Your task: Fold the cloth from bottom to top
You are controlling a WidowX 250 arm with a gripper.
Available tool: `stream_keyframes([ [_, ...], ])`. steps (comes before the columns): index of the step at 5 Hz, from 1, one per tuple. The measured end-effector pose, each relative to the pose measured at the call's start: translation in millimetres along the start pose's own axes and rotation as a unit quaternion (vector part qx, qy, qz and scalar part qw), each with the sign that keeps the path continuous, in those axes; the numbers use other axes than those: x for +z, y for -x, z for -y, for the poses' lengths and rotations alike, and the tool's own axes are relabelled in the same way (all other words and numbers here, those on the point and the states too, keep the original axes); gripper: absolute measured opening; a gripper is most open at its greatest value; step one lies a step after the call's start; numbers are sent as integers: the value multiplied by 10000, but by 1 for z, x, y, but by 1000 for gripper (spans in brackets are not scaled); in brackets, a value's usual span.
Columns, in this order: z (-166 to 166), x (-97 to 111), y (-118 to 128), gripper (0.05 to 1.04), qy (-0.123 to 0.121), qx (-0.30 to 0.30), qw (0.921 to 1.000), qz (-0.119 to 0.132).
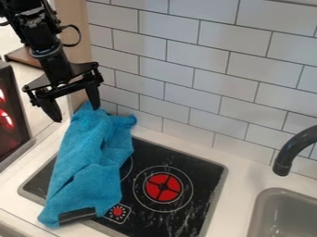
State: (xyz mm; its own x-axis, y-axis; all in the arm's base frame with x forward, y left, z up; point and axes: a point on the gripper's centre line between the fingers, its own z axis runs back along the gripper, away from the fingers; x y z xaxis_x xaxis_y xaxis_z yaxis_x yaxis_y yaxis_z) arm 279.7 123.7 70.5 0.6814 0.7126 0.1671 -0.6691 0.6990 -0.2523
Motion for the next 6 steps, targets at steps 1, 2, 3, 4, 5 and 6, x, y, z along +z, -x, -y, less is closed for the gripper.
stream_keyframes([
  [1,0,-4,5,999,-7,5,9999,-101],
  [2,-1,-5,13,999,42,-143,9994,-297],
  [3,-2,2,21,999,-25,-340,9991,-246],
  [4,-2,7,39,999,43,-723,9970,-268],
  [5,-2,7,58,999,42,-1186,9925,-290],
  [6,8,1,79,999,-43,-1648,9860,-247],
])
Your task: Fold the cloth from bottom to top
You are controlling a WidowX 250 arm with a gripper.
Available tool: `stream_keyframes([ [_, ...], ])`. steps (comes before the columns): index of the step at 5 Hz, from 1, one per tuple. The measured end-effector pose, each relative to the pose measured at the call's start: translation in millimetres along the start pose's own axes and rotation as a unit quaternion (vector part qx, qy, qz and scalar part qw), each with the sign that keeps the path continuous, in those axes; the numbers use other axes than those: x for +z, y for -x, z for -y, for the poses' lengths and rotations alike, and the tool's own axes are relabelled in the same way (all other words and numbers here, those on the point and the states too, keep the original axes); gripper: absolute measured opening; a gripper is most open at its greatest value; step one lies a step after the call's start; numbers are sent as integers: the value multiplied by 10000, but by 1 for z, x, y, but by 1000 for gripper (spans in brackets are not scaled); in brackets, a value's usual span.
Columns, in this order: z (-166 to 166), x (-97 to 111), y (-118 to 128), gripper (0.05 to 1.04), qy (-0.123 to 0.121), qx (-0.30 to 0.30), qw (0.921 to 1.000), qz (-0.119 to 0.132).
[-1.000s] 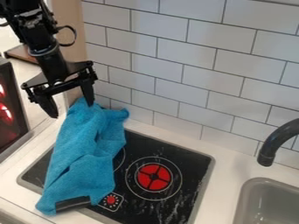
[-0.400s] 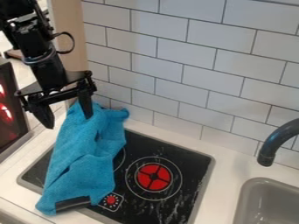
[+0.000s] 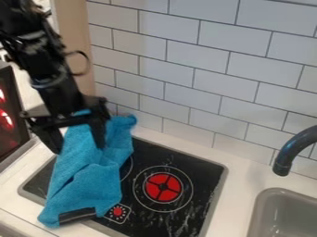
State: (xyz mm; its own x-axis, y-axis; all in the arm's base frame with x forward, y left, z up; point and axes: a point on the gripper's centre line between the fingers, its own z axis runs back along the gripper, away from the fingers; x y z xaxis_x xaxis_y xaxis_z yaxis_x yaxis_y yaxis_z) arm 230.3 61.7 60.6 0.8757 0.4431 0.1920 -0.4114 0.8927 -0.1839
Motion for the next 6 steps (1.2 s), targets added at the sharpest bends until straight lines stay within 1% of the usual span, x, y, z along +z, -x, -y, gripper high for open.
stream_keyframes([
  [1,10,-14,23,999,-226,-366,9990,-90],
  [2,14,-24,44,999,-434,-640,9969,-119],
  [3,11,-34,48,999,-614,-652,9959,-119],
  [4,4,-48,49,999,-705,-567,9955,-288],
  [5,-3,-61,41,999,-726,-539,9953,-337],
  [6,-7,-79,48,999,-791,-597,9935,-554],
])
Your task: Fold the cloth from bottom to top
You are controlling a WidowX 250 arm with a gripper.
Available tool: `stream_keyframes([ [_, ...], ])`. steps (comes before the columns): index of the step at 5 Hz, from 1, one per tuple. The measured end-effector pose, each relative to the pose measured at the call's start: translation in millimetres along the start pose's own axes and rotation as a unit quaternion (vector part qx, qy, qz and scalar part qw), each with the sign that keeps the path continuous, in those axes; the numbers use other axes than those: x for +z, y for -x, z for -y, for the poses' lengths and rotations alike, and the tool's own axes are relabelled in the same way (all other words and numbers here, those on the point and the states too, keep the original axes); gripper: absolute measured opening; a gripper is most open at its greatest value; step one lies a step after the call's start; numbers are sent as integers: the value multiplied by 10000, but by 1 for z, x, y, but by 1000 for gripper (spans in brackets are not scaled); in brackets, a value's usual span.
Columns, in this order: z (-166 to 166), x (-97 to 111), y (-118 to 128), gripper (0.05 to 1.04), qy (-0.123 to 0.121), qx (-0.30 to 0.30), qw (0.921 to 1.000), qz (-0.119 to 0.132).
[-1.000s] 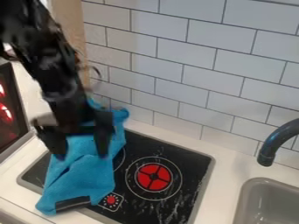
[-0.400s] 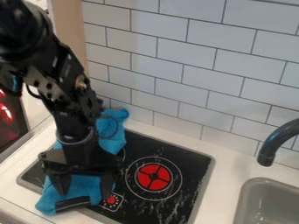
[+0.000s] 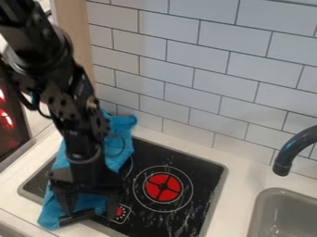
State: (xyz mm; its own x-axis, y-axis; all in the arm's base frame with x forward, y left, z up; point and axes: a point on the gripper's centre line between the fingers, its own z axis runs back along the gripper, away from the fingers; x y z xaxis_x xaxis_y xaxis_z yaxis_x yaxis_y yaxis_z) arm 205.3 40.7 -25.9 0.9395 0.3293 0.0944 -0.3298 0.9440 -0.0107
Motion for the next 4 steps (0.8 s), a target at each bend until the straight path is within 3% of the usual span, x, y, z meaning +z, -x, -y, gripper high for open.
stream_keyframes([
  [2,2,-14,2,945,-163,-79,9998,9],
  [4,5,-12,5,504,-189,-77,9997,115],
])
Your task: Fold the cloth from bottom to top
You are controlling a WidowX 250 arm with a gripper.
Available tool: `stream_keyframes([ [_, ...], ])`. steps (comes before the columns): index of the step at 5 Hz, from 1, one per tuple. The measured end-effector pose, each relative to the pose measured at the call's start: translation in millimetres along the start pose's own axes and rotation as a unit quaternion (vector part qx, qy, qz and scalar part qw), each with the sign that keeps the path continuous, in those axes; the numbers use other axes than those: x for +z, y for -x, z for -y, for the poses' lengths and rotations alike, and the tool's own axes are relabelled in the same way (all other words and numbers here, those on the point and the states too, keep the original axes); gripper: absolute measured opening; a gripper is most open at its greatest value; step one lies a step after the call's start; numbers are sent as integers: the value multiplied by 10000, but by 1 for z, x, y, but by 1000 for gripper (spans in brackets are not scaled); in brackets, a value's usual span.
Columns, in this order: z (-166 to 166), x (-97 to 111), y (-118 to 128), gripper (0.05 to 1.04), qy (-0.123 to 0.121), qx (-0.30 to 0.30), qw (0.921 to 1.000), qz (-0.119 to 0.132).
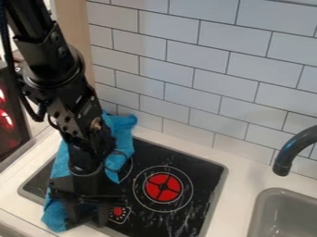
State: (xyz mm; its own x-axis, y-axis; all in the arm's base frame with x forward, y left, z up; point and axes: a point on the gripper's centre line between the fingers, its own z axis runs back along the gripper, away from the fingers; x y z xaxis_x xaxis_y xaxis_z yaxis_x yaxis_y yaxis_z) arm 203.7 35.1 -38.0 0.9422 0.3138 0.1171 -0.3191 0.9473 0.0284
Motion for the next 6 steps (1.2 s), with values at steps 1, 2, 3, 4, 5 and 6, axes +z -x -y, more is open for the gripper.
stream_keyframes([
  [1,0,4,1,388,41,-12,10000,0],
  [2,-1,11,-1,253,81,10,10000,55],
  [3,-1,24,-3,121,287,-44,9995,115],
  [4,-2,46,-7,56,403,6,9987,312],
  [5,-6,66,-14,50,517,182,9977,402],
  [6,-14,81,-29,50,589,339,9965,481],
])
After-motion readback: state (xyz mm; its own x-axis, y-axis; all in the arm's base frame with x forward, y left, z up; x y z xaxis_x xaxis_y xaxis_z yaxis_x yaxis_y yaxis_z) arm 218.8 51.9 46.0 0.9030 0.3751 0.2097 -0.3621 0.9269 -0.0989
